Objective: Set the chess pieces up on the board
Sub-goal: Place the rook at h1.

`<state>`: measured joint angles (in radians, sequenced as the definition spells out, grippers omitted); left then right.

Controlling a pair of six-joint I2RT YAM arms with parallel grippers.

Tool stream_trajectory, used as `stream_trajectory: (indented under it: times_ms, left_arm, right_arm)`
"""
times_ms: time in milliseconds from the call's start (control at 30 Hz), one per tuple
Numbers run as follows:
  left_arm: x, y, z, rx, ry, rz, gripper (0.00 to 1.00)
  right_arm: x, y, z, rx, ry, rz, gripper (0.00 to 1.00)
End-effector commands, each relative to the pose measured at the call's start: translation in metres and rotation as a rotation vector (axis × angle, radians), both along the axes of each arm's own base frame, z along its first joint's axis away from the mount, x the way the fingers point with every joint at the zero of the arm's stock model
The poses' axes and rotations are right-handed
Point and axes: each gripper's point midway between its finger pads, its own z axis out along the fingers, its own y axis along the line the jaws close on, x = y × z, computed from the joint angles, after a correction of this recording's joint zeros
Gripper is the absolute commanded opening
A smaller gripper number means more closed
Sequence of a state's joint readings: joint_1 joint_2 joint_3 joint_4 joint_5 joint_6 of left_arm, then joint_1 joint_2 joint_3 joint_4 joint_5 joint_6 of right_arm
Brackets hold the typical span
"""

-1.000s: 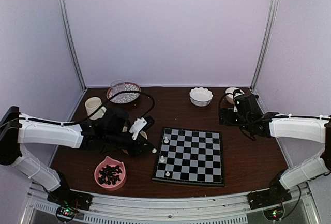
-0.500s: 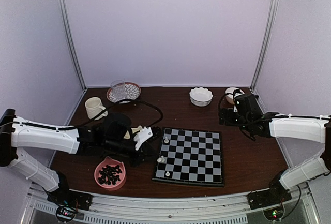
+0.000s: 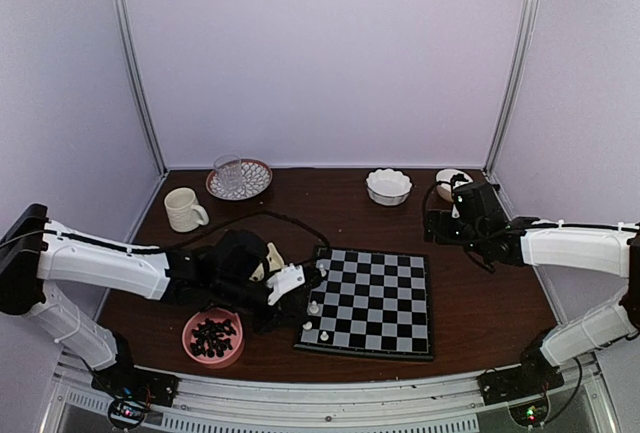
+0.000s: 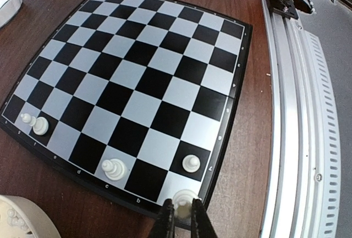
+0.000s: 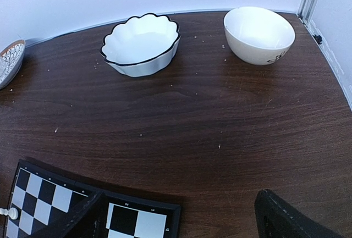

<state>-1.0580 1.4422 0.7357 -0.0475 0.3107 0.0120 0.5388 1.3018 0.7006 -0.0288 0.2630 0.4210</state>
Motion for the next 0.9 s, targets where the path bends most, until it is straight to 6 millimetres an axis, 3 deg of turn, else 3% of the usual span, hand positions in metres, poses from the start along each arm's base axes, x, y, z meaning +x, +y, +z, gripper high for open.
stream_trajectory:
  times_ms: [0,867]
  left_arm:
    - [-0.001,-0.011,0.001,0.011,-0.039,-0.042,0.09]
    - [0.001,-0.019,-0.031,0.137,-0.064,-0.047,0.09]
  right_arm:
    - [0.002,0.001,0.012,-0.003,-0.026,-0.003,0.96]
    - [0.001,-0.002,0.012,-0.015,-0.027,-0.016,0.96]
